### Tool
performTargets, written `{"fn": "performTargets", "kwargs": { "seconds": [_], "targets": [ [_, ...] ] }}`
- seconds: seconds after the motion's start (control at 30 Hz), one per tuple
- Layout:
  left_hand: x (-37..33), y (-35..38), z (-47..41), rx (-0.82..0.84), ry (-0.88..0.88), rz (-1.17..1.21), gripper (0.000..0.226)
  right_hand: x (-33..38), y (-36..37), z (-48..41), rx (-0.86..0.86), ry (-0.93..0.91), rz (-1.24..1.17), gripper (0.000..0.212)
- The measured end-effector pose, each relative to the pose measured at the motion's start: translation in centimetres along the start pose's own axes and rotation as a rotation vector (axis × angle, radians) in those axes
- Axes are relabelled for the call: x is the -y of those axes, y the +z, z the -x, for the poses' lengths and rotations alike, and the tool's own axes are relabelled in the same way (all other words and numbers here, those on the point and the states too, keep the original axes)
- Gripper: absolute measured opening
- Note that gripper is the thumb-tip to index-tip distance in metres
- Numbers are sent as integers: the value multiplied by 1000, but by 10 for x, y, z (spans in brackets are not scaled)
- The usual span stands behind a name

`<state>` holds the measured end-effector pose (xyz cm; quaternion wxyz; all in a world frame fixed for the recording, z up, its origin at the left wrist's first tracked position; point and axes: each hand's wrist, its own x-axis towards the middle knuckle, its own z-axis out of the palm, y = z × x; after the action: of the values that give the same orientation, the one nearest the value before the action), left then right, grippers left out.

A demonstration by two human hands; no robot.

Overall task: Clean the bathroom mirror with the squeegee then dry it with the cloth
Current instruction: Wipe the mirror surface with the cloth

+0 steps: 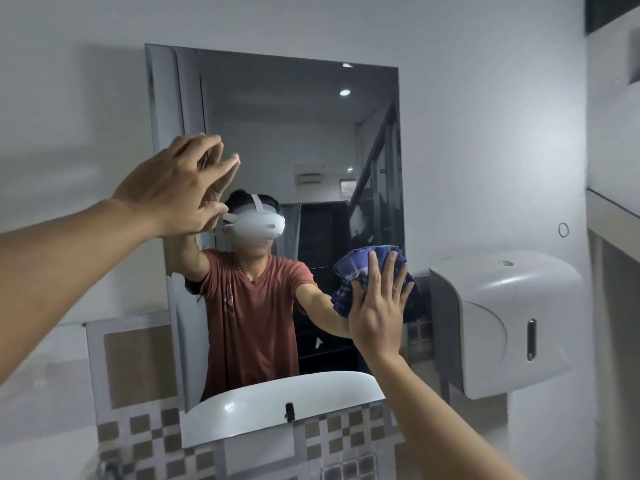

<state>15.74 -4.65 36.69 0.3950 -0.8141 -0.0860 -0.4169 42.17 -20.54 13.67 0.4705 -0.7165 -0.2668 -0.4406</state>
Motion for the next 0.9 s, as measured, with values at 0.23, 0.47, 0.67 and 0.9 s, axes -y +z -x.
{"fn": "performTargets", "kwargs": {
  "seconds": [0.23, 0.47, 0.67, 0.9],
  "targets": [
    [0, 5, -3, 27, -20, 58, 80, 17, 4, 14, 31, 101, 1, 65],
    [6, 0, -7, 43, -5, 22, 81, 81, 15, 10, 17, 51, -12, 62],
    [11, 0, -6, 48, 12, -5, 70, 149, 33, 16, -13, -223, 7, 58],
    [9, 9, -2, 42, 25, 16, 68, 198, 46, 35, 126, -470, 16, 59]
  ]
}}
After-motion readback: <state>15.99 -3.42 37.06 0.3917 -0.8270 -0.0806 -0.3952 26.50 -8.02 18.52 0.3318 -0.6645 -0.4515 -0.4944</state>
